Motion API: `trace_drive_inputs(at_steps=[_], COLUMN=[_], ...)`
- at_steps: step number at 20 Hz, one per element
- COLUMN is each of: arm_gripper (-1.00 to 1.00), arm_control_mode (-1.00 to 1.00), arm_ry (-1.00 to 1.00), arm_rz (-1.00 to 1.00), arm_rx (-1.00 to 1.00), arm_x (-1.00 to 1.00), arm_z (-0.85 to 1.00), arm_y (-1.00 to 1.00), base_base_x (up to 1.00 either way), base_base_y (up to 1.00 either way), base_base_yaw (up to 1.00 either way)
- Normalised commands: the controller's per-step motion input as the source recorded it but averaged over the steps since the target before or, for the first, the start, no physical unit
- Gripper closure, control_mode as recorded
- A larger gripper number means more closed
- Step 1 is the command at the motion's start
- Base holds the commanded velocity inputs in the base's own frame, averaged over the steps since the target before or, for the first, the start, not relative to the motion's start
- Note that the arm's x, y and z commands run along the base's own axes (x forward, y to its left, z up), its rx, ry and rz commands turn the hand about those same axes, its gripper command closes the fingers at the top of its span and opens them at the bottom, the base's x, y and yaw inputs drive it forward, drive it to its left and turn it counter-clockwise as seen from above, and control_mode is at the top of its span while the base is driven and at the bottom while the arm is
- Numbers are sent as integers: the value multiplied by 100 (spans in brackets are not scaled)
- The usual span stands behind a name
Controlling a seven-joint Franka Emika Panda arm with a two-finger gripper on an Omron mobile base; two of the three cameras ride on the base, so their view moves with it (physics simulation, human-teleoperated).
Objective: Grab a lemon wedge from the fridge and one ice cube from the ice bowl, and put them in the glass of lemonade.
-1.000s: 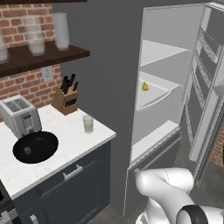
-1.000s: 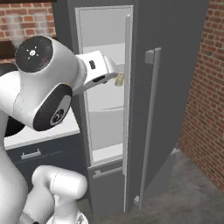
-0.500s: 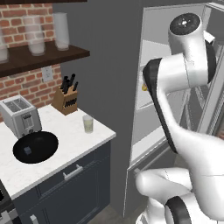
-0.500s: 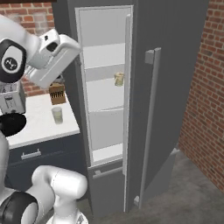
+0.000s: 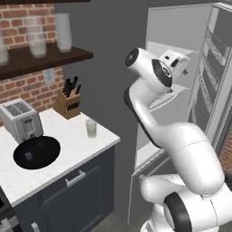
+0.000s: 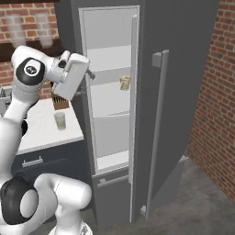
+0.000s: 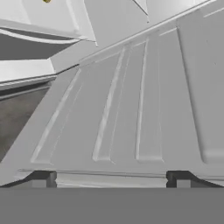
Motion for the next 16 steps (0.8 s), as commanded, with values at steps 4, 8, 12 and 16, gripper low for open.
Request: trace_drive_inputs(at_steps=[4,8,12,16], arm_gripper=[-100,-100,-100,-100], arm_control_mode=[-100,-100,-100,-100], arm_ry=[3,11,11,4], arm_rz=[-24,-23,-26,-27], arm_rx=[-2,0,0,0], arm_x=[86,17,0,-14], arm_z=[-34,-4,0,0], arm_y=[-47,-79,-85,-85], base_base_x=[0,0,0,0], base_base_y=[0,0,0,0], base_base_yaw=[0,0,0,0])
